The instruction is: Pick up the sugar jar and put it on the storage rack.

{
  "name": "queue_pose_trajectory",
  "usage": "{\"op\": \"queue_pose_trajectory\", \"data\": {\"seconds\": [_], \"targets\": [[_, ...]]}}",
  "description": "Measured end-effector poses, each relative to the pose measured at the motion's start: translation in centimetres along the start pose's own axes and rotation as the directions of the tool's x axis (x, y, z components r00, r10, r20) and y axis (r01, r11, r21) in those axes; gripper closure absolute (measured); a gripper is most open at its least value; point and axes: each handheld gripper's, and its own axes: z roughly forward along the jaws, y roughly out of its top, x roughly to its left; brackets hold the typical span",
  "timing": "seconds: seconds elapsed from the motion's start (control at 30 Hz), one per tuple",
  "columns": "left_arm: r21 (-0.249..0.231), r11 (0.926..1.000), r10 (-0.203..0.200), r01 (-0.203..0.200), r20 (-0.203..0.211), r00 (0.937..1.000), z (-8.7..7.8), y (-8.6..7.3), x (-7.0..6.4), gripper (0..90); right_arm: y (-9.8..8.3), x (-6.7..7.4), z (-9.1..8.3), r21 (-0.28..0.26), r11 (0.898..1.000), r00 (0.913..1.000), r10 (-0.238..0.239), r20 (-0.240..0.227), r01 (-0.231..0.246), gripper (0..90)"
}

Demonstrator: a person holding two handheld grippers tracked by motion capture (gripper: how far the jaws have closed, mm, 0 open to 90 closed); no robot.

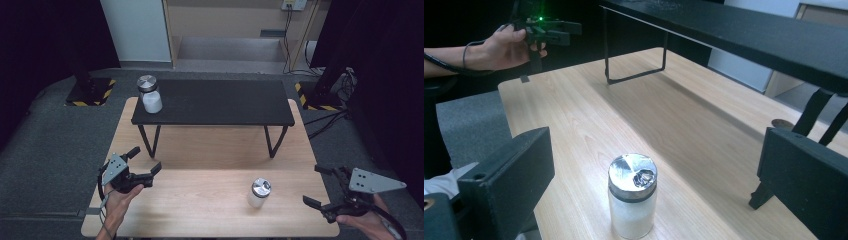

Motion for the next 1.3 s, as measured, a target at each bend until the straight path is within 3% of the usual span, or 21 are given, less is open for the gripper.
{"op": "queue_pose_trajectory", "data": {"seconds": [1.3], "targets": [[0.001, 1.0, 0.003, -0.003, 0.008, 1.0, -0.1, 0.1, 0.0, 1.0, -3.2, -1.2, 8.5, 0.096, 0.995, 0.9967, 0.037, -0.073, -0.029, 3.5]]}}
